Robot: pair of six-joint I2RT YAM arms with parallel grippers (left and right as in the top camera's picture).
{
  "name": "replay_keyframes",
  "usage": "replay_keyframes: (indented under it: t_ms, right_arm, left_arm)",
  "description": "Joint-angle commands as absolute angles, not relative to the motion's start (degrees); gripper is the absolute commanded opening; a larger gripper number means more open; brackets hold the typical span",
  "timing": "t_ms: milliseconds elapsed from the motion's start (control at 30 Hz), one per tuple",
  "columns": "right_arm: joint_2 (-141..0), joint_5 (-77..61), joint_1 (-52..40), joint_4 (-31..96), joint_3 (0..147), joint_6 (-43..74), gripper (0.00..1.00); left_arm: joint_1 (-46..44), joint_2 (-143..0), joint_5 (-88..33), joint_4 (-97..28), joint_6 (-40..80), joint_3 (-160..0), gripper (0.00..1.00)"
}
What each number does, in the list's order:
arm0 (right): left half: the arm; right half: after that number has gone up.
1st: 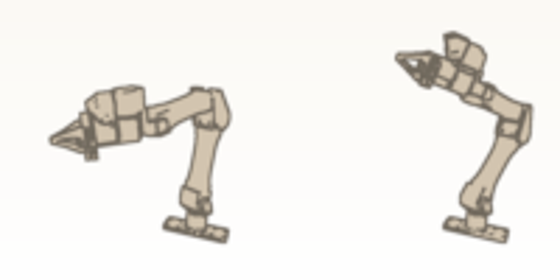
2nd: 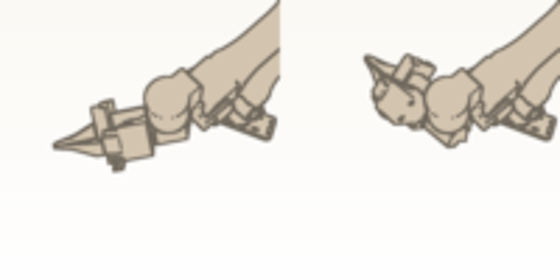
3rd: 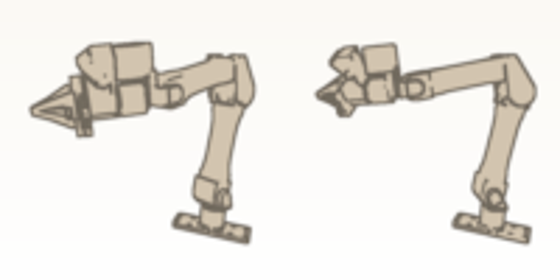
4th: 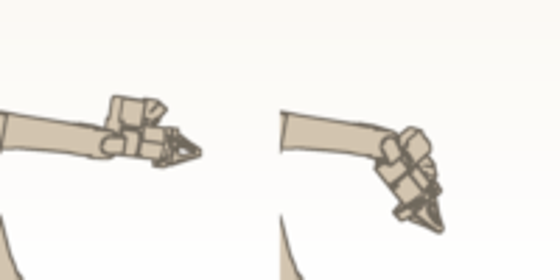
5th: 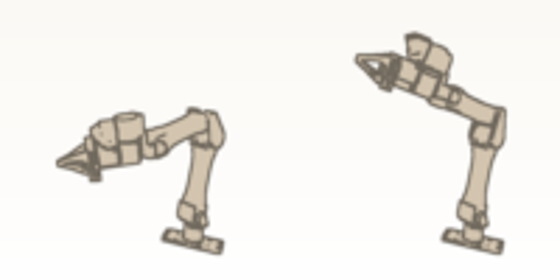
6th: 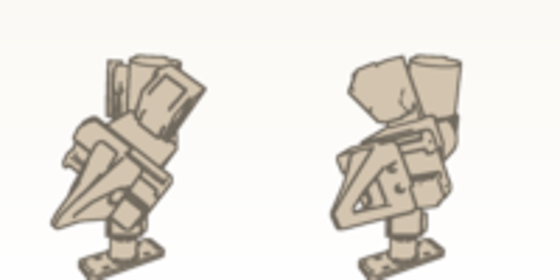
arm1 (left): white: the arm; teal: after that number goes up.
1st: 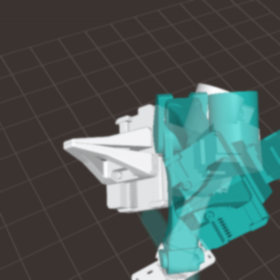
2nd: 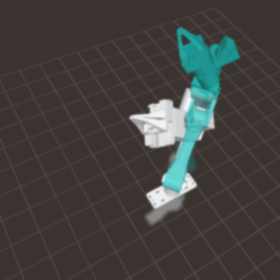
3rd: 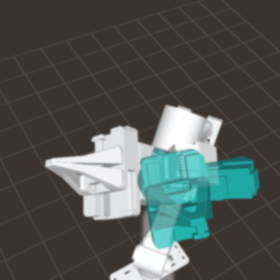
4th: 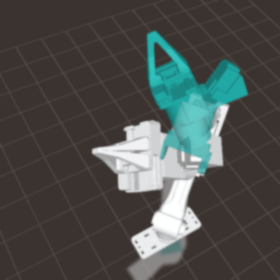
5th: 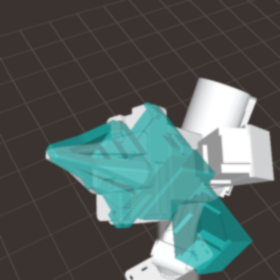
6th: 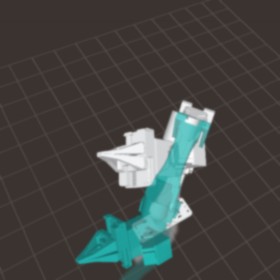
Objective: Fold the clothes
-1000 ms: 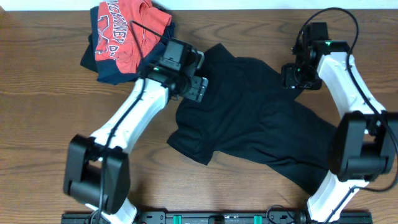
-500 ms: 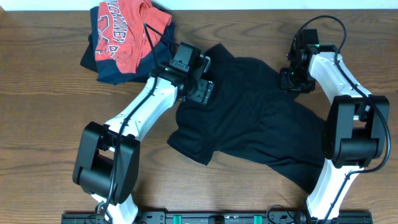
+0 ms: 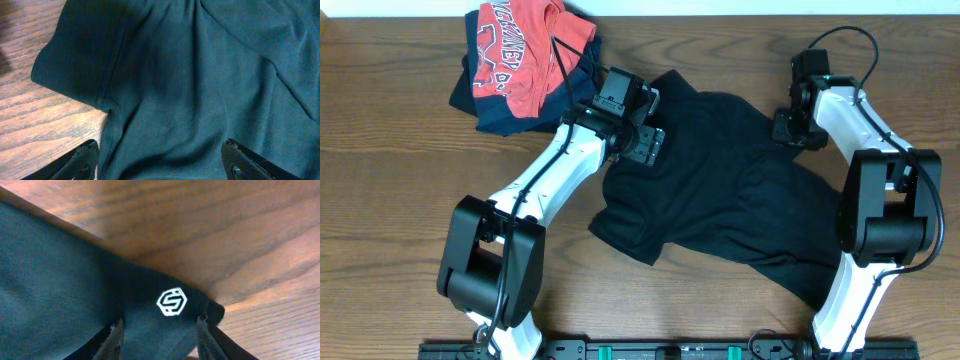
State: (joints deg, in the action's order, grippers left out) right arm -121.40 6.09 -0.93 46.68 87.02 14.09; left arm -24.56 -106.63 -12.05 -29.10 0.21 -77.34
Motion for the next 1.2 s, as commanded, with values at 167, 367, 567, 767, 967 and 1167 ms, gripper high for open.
replay_keyframes:
  t_ms: [167,367,567,767,967,1167]
  right_arm:
    - [-121.86,7.49,-1.04,42.59,81.19,18.44,0.39]
    - [-121.86,7.57,-0.86,36.49,80.93,18.41,0.01]
    - [-121.84,7.68,-0.80,21.78,81.01,16.08,0.01]
    - [-121.84,7.70,-0.80,4.36,82.11,14.06,0.01]
    - [-121.89,7.70,-0.75,-11.20,82.52,14.06,0.01]
    - [-123.09,7.66,-0.69,-18.92,83.33,10.02,0.01]
  left_arm:
    - [-24.69,-107.18,-12.34,-27.77,0.89,-78.06,0.80]
    - [-24.69,-107.18,-12.34,-27.90,0.91,-77.95,0.80]
    - [-24.69,-107.18,-12.34,-27.94,0.91,-77.84,0.80]
    - [-24.69,-107.18,-12.34,-27.94,0.91,-77.84,0.80]
    - [-24.69,-107.18,-12.34,-27.97,0.93,-77.84,0.80]
    - [-24.69,-107.18,-12.34,-27.97,0.93,-77.78,0.79]
